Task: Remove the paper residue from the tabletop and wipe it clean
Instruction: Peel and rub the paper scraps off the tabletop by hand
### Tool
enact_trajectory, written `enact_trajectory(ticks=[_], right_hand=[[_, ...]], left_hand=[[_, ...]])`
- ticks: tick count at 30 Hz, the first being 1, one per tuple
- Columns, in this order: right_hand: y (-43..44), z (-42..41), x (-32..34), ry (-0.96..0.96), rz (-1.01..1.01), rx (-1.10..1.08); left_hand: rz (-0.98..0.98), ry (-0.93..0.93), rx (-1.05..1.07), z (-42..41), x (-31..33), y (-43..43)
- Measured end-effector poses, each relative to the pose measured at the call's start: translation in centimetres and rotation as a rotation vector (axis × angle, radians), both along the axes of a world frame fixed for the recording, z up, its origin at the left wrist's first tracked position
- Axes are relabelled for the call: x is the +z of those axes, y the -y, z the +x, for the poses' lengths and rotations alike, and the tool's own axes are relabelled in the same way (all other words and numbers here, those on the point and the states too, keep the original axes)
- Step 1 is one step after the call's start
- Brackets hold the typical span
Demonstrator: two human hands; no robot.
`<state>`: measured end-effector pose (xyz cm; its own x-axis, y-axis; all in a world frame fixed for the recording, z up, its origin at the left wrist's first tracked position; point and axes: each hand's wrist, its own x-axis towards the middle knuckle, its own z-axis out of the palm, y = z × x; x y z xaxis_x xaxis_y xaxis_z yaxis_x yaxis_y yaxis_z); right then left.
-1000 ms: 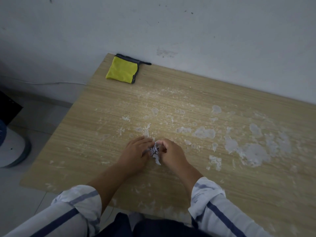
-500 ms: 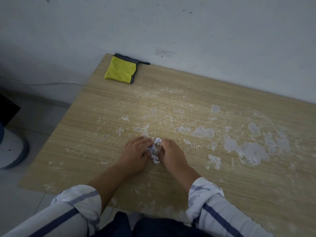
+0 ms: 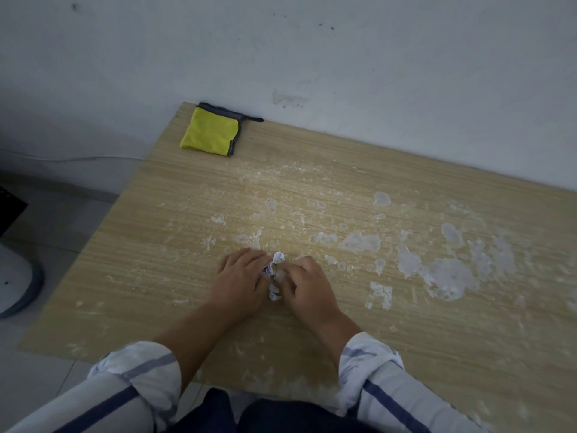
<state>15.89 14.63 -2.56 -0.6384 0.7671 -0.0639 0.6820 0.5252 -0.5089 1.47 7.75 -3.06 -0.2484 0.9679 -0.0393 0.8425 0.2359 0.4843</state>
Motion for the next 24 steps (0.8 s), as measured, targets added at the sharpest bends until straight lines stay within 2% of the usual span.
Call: enact_trajectory(ticks=[6,8,14,20,24], right_hand=[[-0.6,2.4,-0.1,0.046,0.007,-0.075],[-1.1,3.6,-0.1,0.073,0.030,-0.128],[-3.8,6.7,-0.6,0.159,0.042,-0.272],[-6.2,7.9,-1.7,0.212,0.066,-0.257],[-7.0,8.2,-2.0,0.225,0.115,-0.151]], left_hand=[[-0.010,-0.200,-0.058,2.5,1.0,-1.0],[-0.011,-0.212,-0.107,3.6,1.4,-1.9],[-0.189,-0.224,-0.156,6.2,1.9,-5.6],[-0.238,-0.335,-0.042,8.1,1.6,-8.0],[-0.204,-0.259,0.005,10.0,0.8,-8.5]])
